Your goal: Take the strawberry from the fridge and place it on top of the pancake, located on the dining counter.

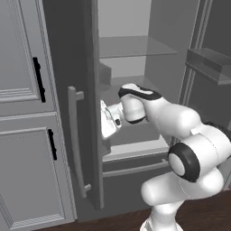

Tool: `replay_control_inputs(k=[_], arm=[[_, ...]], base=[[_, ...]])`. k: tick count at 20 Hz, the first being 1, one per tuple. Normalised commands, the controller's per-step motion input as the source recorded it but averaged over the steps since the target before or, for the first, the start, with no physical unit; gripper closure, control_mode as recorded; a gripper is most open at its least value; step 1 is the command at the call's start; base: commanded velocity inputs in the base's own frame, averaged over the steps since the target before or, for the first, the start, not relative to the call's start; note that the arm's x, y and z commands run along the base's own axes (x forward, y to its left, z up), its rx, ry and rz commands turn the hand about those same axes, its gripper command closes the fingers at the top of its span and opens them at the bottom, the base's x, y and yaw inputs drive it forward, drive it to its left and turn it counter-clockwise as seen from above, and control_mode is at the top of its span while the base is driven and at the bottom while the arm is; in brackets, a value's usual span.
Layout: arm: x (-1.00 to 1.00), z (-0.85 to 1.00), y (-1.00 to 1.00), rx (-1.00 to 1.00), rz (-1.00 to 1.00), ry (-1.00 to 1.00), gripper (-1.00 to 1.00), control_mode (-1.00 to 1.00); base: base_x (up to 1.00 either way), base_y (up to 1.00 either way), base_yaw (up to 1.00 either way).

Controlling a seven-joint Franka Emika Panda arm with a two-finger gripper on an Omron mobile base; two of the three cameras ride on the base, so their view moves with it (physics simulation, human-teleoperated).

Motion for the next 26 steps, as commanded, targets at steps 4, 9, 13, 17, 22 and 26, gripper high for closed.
replay_control_inputs(k=[4, 9, 13, 17, 22, 26], arm=[[-0.32, 0.00, 1.00, -0.01, 0.00, 0.10, -1.00, -1.00], [-0.06, 0.00, 0.75, -0.04, 0.00, 0.03, -1.00, -1.00], [-0.05, 0.00, 0.05, -0.04, -0.04, 0.02, -1.00, -1.00], [-0.18, 0.00, -0.57, 0.00, -0.10, 0.00, -1.00, -1.00], [-0.06, 0.00, -0.95, 0.00, -0.14, 0.00, -1.00, -1.00], [0.11, 0.00, -0.88, -0.26, -0.02, 0.00, -1.00, -1.00]], base=[[0.00, 0.00, 0.00], [0.00, 0.00, 0.00], [0.00, 0.00, 0.00], [0.00, 0.00, 0.00], [0.00, 0.00, 0.00], [0.00, 0.00, 0.00]])
